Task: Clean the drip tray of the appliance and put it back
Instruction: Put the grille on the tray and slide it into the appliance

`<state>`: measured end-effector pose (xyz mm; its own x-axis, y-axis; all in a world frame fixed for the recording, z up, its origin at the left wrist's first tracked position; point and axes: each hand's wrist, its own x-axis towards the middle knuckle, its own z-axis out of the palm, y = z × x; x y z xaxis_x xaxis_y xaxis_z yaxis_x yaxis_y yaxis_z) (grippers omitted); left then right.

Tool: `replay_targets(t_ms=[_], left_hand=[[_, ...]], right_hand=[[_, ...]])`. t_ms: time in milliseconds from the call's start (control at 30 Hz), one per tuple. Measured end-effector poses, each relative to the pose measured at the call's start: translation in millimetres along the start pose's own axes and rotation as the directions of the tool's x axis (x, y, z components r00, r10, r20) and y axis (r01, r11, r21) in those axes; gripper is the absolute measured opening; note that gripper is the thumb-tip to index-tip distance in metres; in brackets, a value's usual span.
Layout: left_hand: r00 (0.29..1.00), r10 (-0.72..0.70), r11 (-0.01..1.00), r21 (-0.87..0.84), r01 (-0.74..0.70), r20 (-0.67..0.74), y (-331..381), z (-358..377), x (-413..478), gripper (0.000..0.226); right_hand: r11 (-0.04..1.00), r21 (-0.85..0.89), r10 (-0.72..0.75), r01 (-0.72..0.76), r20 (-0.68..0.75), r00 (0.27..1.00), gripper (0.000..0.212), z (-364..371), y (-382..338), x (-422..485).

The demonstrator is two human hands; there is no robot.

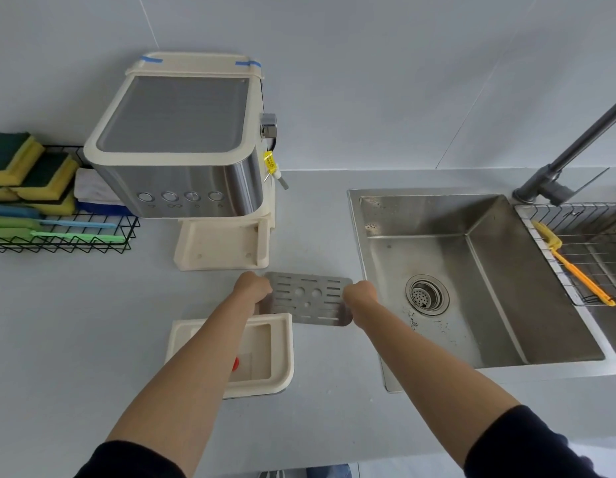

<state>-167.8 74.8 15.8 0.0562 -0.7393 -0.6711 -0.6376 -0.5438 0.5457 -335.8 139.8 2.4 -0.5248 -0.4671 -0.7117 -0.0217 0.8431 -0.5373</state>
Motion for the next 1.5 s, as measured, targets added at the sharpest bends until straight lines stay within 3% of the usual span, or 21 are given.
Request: replay_targets(t_ms=[133,300,400,500,600,733,1033,1267,1500], left_hand=[[0.999,0.004,0.997,-0.071,-0.002,0.039,3,4,-4,0.034],[0.997,0.074,0.985,-0.16,-0.07,0.02,11,8,-6,0.033],[0.992,0.127,0.978,-0.166,-0.124,0.007,22,5,-7,0.017],[0.982,0.184,0.971,-0.15,-0.187,-0.035,30,-4,-13,0.029],[0.963,0.243,0.953,-0.156,-0.26,-0.119,30,-16,-19,0.005],[0.931,0.284,0.927,-0.181,-0.328,-0.229,17,-36,-25,0.011],[0.937,0.232,0.956,-0.116,-0.269,-0.259,-48,-85,-39,0.02],[0.968,0.189,0.982,0.004,-0.191,-0.167,-103,-104,-48,0.027],[0.971,0.202,0.979,0.027,-0.2,-0.128,-130,-106,-48,0.024]], right_hand=[[1.0,-0.001,0.004,-0.004,-0.052,0.999,0.009,-6,2,1],[0.996,0.082,-0.022,0.03,-0.1,0.995,0.021,-15,2,2],[0.994,0.034,-0.098,0.102,-0.105,0.99,0.031,-19,3,2],[0.984,0.087,-0.144,0.153,-0.104,0.984,0.024,-23,-5,-4],[0.962,0.183,-0.191,0.204,-0.083,0.978,0.017,-25,-14,-14],[0.916,0.298,-0.274,0.267,-0.021,0.962,0.019,-22,-26,-37],[0.906,0.052,-0.423,0.42,0.094,0.901,0.02,15,-18,-66],[0.903,-0.072,-0.402,0.423,0.205,0.893,0.024,49,14,-77],[0.901,-0.11,-0.39,0.419,0.214,0.896,0.034,62,31,-84]])
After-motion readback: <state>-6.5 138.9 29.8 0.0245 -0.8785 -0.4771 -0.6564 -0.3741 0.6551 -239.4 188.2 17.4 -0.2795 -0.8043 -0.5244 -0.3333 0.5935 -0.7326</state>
